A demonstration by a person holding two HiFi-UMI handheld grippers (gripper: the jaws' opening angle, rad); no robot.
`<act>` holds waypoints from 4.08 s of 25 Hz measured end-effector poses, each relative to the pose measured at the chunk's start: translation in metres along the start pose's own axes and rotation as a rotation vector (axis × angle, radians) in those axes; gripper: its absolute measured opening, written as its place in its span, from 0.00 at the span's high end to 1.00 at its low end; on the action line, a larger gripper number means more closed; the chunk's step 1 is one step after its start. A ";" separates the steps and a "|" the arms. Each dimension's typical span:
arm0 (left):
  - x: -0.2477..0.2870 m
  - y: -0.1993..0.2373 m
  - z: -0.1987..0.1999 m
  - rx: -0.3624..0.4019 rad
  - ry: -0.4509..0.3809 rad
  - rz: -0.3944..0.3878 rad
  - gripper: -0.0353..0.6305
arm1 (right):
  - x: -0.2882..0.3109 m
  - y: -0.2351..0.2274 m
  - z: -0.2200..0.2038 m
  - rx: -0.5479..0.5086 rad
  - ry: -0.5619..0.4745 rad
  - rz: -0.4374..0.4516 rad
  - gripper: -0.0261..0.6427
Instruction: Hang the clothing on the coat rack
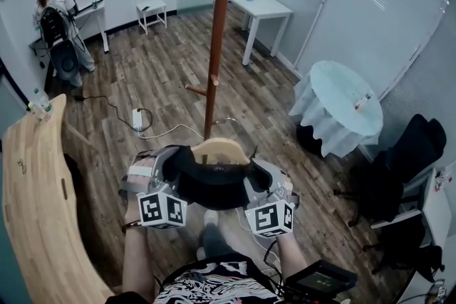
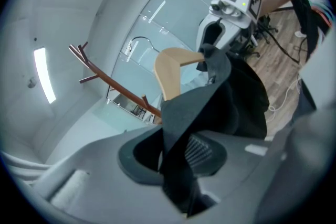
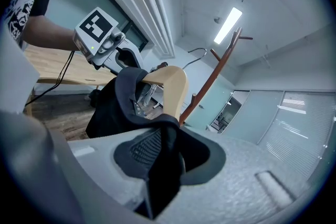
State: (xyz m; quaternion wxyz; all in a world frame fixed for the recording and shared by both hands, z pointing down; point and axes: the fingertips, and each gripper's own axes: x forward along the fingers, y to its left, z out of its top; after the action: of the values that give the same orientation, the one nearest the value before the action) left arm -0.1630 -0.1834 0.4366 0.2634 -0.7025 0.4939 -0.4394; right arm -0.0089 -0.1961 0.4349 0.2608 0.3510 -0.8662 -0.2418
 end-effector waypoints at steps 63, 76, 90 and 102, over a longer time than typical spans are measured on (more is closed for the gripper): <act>0.248 0.036 -0.106 -0.088 0.120 -0.109 0.82 | 0.261 -0.056 -0.087 0.057 0.072 0.175 0.81; 0.266 0.024 -0.119 -0.092 0.144 -0.139 0.82 | 0.282 -0.049 -0.105 0.056 0.088 0.196 0.81; 0.283 0.031 -0.123 -0.086 0.143 -0.149 0.81 | 0.301 -0.059 -0.108 0.027 0.099 0.184 0.81; 0.291 0.028 -0.123 -0.102 0.139 -0.141 0.81 | 0.308 -0.070 -0.113 0.085 0.111 0.135 0.75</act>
State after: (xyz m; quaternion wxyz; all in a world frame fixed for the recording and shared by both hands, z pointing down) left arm -0.2477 -0.4554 0.5766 0.1608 -0.7161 0.4819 -0.4787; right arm -0.0952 -0.4940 0.5639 0.3089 0.3153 -0.8817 -0.1667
